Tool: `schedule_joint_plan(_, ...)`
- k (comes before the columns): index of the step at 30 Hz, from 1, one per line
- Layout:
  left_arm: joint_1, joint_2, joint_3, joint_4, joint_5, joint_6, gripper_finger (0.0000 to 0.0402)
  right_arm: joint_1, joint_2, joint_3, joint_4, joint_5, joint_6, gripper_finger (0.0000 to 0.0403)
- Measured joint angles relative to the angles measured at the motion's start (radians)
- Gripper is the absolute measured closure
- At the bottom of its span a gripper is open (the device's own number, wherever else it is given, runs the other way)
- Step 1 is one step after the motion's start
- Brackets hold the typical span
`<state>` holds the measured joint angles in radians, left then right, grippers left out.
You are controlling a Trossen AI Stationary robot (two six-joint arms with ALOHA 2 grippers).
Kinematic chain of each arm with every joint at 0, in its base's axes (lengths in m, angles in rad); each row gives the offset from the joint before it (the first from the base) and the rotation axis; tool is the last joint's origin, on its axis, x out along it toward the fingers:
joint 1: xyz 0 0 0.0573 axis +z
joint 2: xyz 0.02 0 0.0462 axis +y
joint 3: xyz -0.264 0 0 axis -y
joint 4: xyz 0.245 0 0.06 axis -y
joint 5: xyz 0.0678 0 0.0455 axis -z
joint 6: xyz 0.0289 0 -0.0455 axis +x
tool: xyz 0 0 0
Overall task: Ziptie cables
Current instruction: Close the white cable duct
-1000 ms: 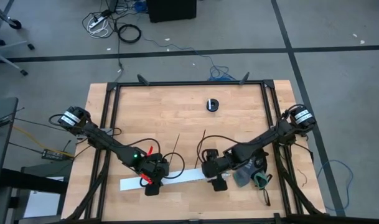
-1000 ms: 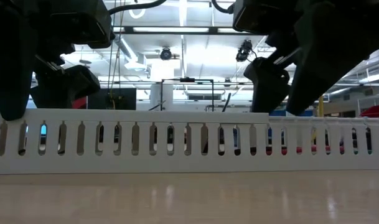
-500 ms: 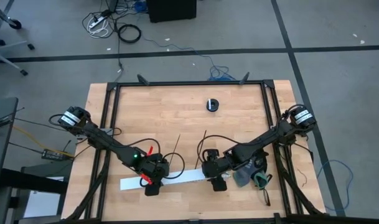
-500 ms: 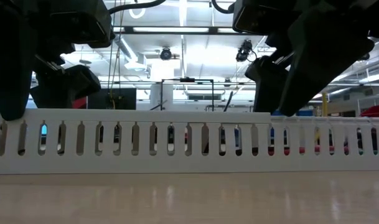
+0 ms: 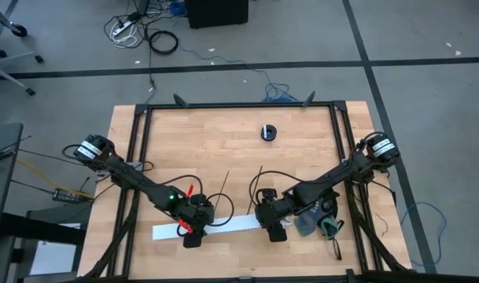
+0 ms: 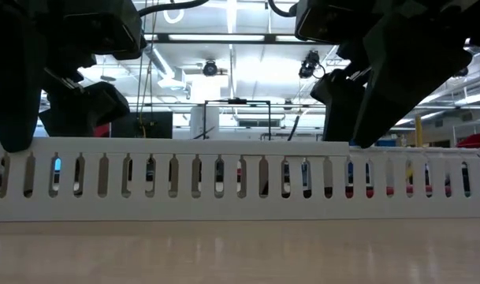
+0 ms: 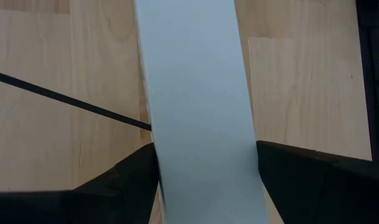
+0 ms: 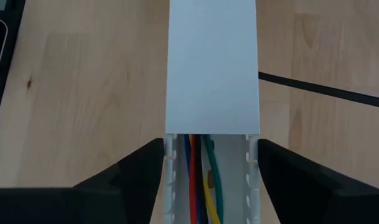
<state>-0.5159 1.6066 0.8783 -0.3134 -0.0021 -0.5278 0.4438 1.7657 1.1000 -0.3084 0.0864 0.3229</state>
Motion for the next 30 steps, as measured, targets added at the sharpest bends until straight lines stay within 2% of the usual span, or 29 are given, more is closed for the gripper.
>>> schedule_joint_plan(30, 0.009, 0.000, -0.001, 0.027, 0.004, 0.049, 0.0161, 0.002, 0.001, 0.000, -0.007, -0.001, 0.041, 0.0152)
